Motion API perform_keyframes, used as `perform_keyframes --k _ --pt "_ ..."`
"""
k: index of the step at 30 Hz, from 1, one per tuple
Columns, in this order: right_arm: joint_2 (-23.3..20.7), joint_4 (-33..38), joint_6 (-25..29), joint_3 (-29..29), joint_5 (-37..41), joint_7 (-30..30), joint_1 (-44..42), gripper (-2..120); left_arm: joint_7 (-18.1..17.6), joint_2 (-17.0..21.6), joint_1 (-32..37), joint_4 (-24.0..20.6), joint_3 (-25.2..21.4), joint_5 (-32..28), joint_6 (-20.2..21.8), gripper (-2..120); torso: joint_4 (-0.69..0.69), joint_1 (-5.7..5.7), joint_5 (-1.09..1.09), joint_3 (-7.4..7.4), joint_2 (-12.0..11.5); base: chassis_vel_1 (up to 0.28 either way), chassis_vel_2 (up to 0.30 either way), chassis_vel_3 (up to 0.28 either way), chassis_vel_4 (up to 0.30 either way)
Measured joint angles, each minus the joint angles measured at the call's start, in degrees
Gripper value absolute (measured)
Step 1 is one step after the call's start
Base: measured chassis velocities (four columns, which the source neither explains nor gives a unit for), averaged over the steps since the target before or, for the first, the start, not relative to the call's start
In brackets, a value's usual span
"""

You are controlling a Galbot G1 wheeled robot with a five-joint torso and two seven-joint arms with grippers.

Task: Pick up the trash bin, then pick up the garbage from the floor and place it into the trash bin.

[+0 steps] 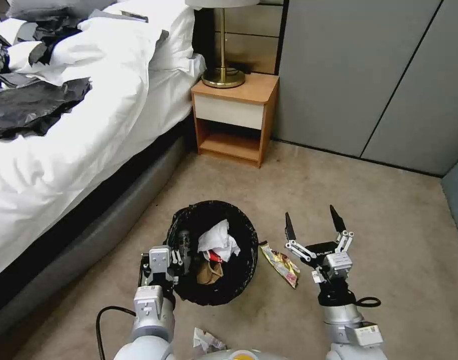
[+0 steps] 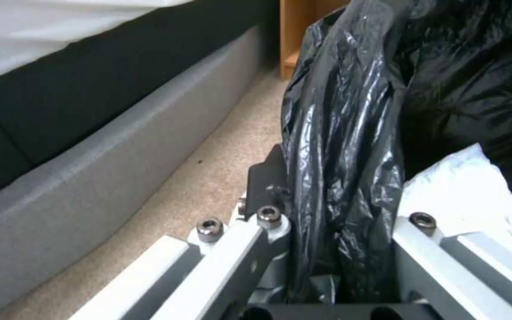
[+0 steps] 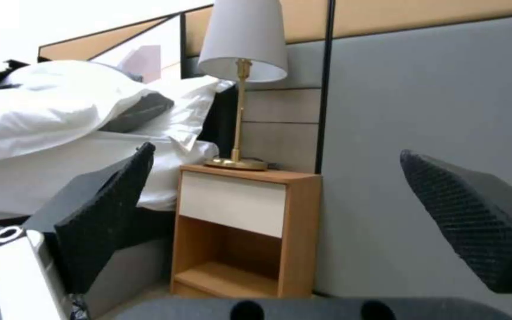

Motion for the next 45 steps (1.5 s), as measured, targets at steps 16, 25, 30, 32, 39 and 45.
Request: perform_keyframes --k 16,25,30,32,39,45 --pt "-6.04 -3.93 -17.70 -1.32 0.86 -3.03 7.13 100 0.01 -0.01 0.52 -0.51 0.05 0.12 -0.01 1 0.02 0.00 0.01 0.00 0.00 0.003 -0.005 -0.007 0.005" --pt "-10.26 -9.99 -32.03 -2.67 7.78 -7.53 12.15 100 0.02 0.03 0.52 -0.51 0.08 0.16 -0.02 1 0.02 0.00 0.00 0.01 0.00 0.000 0.000 0.000 0.000" --pt "-10.70 -16.51 -35.52 -2.60 7.03 -10.99 15.14 100 0.04 0.04 0.52 -0.51 0.04 0.16 -0.03 1 0.02 0.00 0.01 0.00 0.00 0.000 0.000 0.000 0.000" --pt "-10.71 -21.76 -35.60 -2.60 6.09 -12.41 17.04 100 0.04 0.05 0.52 -0.50 0.05 0.16 -0.03 1 0.02 0.00 0.02 0.01 -0.01 0.000 0.000 0.000 0.000" --pt "-10.27 -34.37 -32.83 -2.17 5.69 -15.74 21.41 100 0.02 0.00 0.74 -0.45 -0.05 0.16 -0.04 1 0.02 0.00 0.01 0.01 0.00 0.000 0.000 0.000 0.000" --pt "-9.92 -38.87 -32.18 -1.76 6.01 -17.69 23.17 100 0.00 -0.14 0.70 -0.06 0.01 0.32 -0.06 1 0.02 0.00 0.01 0.01 0.00 0.000 0.000 0.000 0.000"
